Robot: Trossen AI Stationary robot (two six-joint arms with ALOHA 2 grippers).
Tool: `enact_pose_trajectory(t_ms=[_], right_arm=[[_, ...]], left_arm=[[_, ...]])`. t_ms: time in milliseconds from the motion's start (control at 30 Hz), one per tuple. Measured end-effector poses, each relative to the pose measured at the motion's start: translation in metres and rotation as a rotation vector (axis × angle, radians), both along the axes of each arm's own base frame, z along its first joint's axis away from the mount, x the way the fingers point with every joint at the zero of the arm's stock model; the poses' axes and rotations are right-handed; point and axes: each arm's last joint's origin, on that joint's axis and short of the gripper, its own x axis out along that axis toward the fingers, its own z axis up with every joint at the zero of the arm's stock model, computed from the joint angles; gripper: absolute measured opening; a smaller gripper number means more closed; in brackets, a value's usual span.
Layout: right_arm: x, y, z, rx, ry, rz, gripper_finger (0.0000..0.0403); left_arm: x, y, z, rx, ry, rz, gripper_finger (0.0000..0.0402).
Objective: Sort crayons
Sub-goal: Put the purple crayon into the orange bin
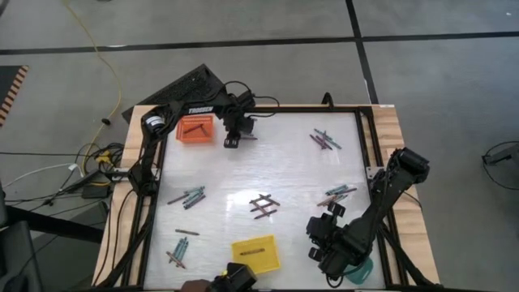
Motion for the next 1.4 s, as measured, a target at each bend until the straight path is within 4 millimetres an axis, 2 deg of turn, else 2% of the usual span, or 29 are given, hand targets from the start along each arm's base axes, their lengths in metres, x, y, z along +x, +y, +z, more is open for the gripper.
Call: enact_pose_trajectory(t_ms=[300,567,733,900,1200,1400], right_arm=[[0.000,0.000,0.000,0.001,-0.001,0.000,0.0170],[0.000,0.001,0.000,0.007,-0.006,0.000,0.0170],[0.001,0.001,0.000,0.010,-0.009,0.001,0.0170],[0.001,0.002,0.000,0.005,-0.005,0.017,0.0170],[0.002,0.001,0.000,-0.027,-0.015,0.042,0.0170],[0.002,0.001,0.001,-0.033,-0.015,0.046,0.0170]], left_arm=[[0.005,-0.006,0.002,0.016,0.010,-0.067,0.0008],[0.012,-0.014,0.006,-0.007,0.011,-0.100,0.0002],[0.018,-0.022,0.018,-0.027,0.039,-0.123,0.0002],[0.027,-0.042,0.031,-0.069,0.081,-0.131,0.0002],[0.044,-0.098,0.045,-0.133,0.192,-0.174,0.0001],[0.049,-0.111,0.045,-0.105,0.207,-0.139,0.0000]])
